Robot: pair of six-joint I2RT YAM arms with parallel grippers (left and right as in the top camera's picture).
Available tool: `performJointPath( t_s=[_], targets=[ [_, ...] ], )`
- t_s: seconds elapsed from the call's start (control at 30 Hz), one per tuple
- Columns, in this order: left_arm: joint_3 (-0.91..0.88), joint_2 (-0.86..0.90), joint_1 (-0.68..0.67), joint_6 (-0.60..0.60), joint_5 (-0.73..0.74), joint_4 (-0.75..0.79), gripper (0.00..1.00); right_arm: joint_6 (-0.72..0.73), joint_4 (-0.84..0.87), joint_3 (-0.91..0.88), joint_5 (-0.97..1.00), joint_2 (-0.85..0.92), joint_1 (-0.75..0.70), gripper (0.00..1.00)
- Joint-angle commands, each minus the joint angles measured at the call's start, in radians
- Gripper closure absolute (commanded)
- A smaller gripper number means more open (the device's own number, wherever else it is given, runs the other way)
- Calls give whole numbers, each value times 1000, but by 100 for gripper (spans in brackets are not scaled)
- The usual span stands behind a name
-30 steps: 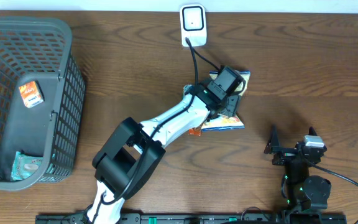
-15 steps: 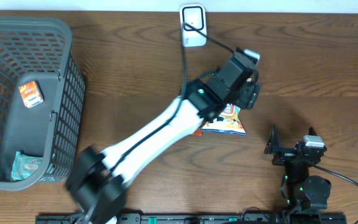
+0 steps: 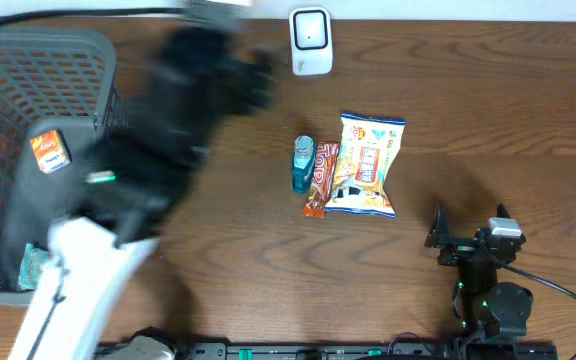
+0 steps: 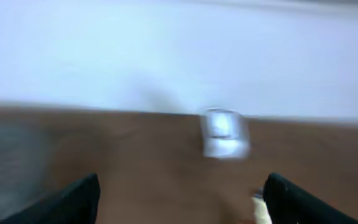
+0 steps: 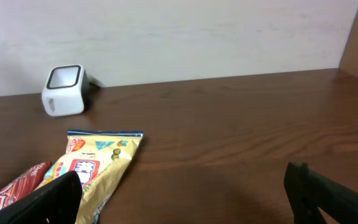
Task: Scan the item barcode
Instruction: 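Carry the yellow snack bag to the table and release it, then reach the left gripper into the basket and grasp the green pouch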
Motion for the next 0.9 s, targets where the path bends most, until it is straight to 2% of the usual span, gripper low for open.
performJointPath(
  t_s=[0.0,0.13,0.3,0.4,0.5,0.7,0.87],
  targets=[
    [10,-40,254,-214,-40,-90,16,-12,-3,-1,5,-5,-8,1],
    [7,-27,525,-383,-40,-237,16,-12,-3,-1,5,-5,-8,1],
    [-41,34,744,-548,-40,-374,16,-12,-3,-1,5,-5,-8,1],
    [-86,86,824,-613,-40,-429,20,-12,-3,-1,5,-5,-8,1],
    [-137,145,887,-629,-40,-452,24,-12,-3,-1,5,-5,-8,1],
    [-270,248,966,-649,-44,-455,28,-12,-3,-1,5,-5,-8,1],
    [-408,271,1021,-745,-47,-446,28,-12,-3,-1,5,-5,-8,1]
  ],
)
